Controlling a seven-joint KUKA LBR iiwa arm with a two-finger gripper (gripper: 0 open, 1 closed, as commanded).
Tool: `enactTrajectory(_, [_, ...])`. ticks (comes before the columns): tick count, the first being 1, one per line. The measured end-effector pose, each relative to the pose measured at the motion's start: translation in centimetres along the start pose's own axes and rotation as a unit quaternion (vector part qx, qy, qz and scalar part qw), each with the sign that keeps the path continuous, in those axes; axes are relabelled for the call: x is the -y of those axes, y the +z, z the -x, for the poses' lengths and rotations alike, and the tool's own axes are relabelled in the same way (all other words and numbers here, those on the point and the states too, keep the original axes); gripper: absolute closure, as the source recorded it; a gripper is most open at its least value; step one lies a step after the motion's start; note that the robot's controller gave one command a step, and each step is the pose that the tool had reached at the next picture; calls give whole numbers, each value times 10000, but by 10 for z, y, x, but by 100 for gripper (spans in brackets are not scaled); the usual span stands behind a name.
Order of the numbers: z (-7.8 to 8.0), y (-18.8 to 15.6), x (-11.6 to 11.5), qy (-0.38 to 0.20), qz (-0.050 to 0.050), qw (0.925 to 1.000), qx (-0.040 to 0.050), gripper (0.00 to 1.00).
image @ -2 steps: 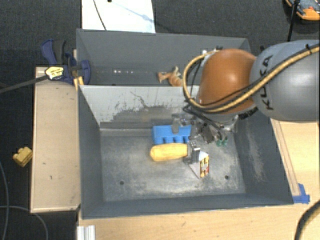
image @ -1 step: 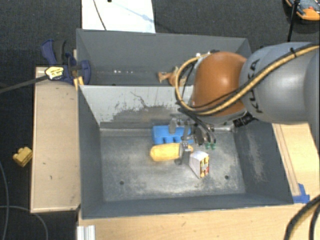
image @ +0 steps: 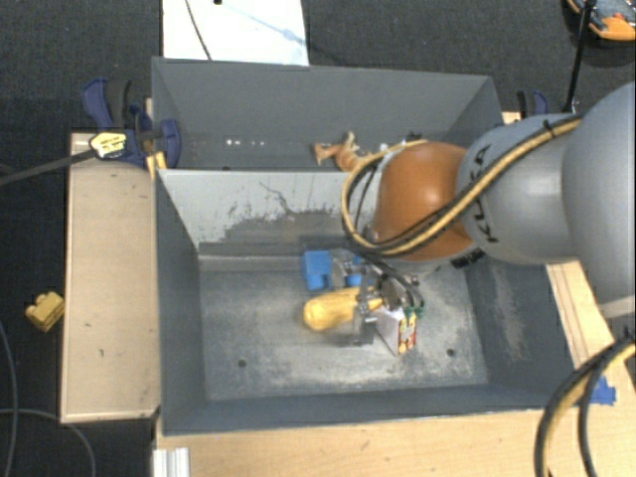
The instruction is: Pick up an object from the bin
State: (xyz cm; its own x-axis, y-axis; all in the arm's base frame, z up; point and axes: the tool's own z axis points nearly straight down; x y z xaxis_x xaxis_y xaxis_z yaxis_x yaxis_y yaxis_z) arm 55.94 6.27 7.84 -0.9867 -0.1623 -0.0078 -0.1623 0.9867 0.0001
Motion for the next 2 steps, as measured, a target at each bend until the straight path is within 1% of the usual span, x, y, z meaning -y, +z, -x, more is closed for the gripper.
enactTrajectory(1, [11,18,-1,223,-12,9997,131,100])
enactTrajectory(2, [10,17,-1,255,-15,9996,127,100])
